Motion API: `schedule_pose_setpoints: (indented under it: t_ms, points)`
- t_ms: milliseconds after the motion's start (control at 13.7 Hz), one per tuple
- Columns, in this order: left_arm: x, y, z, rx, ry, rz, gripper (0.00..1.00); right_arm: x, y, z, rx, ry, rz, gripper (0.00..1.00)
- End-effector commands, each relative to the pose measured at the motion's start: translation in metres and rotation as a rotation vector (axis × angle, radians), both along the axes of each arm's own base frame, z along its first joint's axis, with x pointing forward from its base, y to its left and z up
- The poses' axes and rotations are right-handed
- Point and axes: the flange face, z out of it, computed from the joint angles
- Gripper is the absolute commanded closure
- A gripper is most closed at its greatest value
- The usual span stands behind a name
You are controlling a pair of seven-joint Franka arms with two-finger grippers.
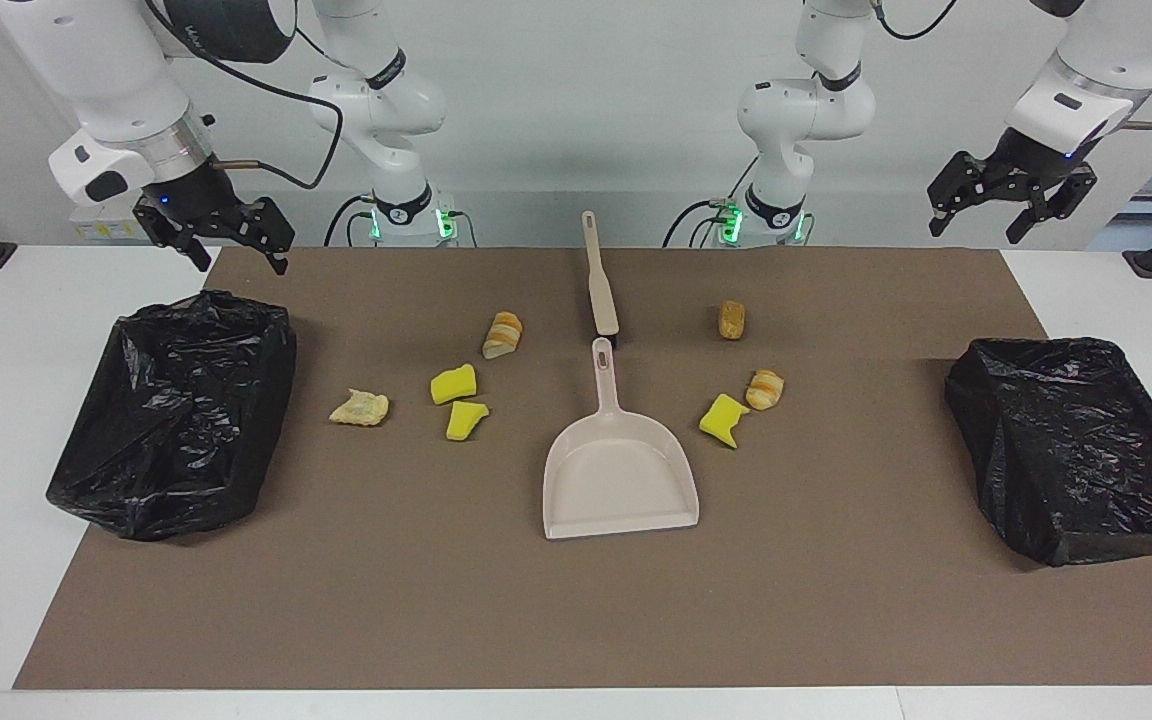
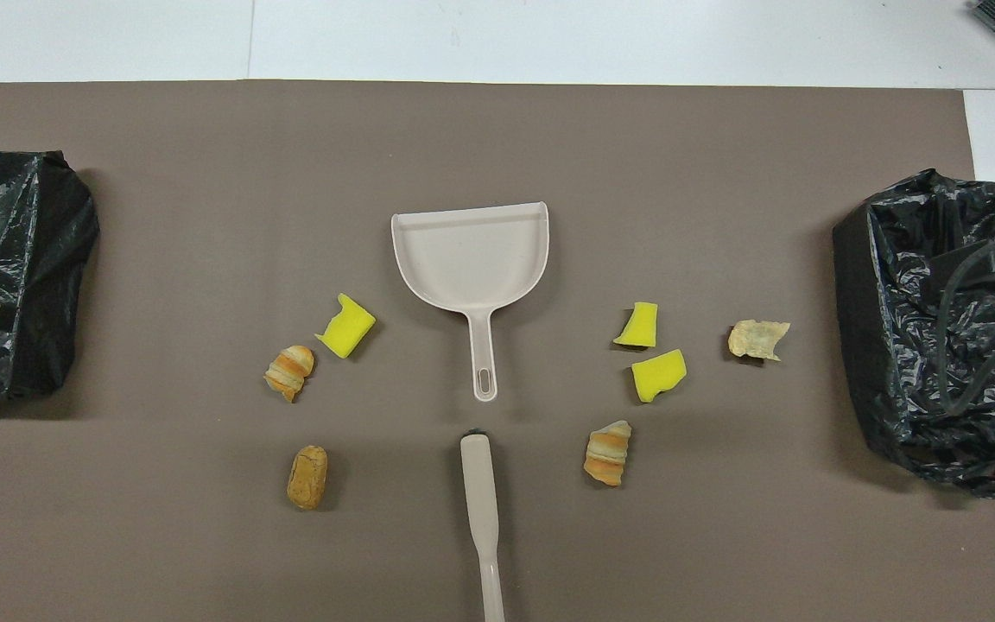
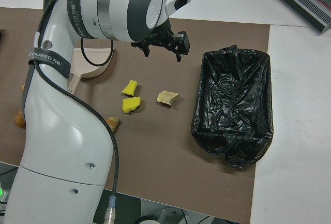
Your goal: Sweep and dump trash in bin
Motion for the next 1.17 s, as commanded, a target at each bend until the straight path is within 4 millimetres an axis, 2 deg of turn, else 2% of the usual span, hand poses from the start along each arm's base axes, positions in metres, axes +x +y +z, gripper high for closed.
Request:
schedule_pose_setpoints:
  t_ms: [0, 364, 583, 874, 1019, 1092]
  points:
    - [-0.008, -0.002, 0.001, -0.005, 0.004, 0.005, 0.00, -0.017, 0.002, -0.004, 0.009, 0.043, -0.016, 0.00]
    - [-0.009, -0.005, 0.008, -0.006, -0.017, -0.002, 0.00, -0.017, 0.001, -0.003, 0.009, 0.039, -0.025, 0.00]
    - [-0.010, -0.004, 0.008, -0.004, -0.016, 0.002, 0.00, -0.018, 0.002, -0.003, 0.010, 0.040, -0.019, 0.00]
    - [-0.012, -0.014, 0.005, -0.007, -0.017, -0.011, 0.00, -0.018, 0.002, -0.004, 0.008, 0.040, -0.014, 0.00]
    - [-0.019, -0.037, -0.016, -0.005, 0.029, -0.044, 0.00, -0.018, 0.002, -0.006, 0.009, 0.045, -0.013, 0.00]
    - [-0.027, -0.059, -0.031, -0.004, 0.041, -0.038, 0.00, -0.018, 0.002, -0.006, 0.010, 0.045, -0.013, 0.00]
